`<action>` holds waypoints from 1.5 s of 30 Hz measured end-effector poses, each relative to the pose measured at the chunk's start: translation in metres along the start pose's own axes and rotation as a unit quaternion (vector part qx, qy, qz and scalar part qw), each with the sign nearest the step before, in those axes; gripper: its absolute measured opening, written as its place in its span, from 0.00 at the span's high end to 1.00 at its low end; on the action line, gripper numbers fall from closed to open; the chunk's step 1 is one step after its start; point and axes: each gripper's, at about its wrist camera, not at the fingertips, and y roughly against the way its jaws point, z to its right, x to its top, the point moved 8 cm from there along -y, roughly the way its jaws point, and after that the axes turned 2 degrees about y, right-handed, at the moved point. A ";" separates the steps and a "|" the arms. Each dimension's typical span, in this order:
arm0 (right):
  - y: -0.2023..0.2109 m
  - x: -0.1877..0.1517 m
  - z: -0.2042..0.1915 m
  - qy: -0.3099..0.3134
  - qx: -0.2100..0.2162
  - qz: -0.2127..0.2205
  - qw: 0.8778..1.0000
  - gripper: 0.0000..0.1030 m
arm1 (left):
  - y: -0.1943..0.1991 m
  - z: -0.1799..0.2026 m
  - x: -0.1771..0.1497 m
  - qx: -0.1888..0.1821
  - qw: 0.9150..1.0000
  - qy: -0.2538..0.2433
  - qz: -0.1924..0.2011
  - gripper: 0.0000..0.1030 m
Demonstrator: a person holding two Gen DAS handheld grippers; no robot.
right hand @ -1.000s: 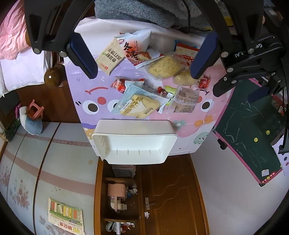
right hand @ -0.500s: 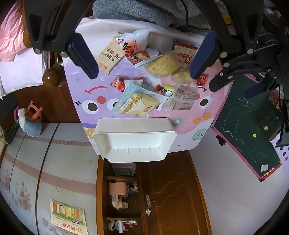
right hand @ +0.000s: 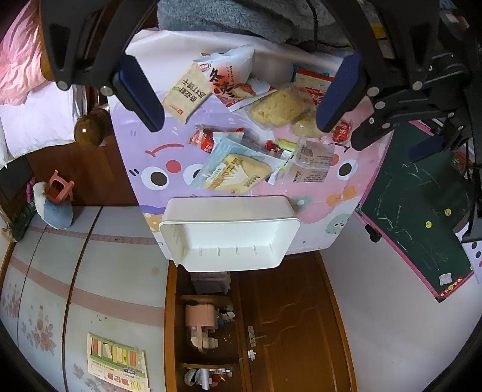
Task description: Organize snacks
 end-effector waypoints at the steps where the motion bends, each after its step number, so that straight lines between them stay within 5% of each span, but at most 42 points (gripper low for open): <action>1: 0.000 0.000 0.001 0.000 0.000 0.001 1.000 0.02 | 0.001 0.000 0.001 0.003 1.000 -0.002 0.005 0.01; 29: -0.013 0.015 0.002 0.006 0.010 0.000 1.000 0.02 | -0.005 -0.006 0.022 0.024 0.999 -0.024 0.015 0.01; 45: -0.018 0.069 0.025 0.001 0.000 0.022 1.000 0.02 | -0.007 -0.041 0.085 0.037 0.998 -0.004 0.048 0.01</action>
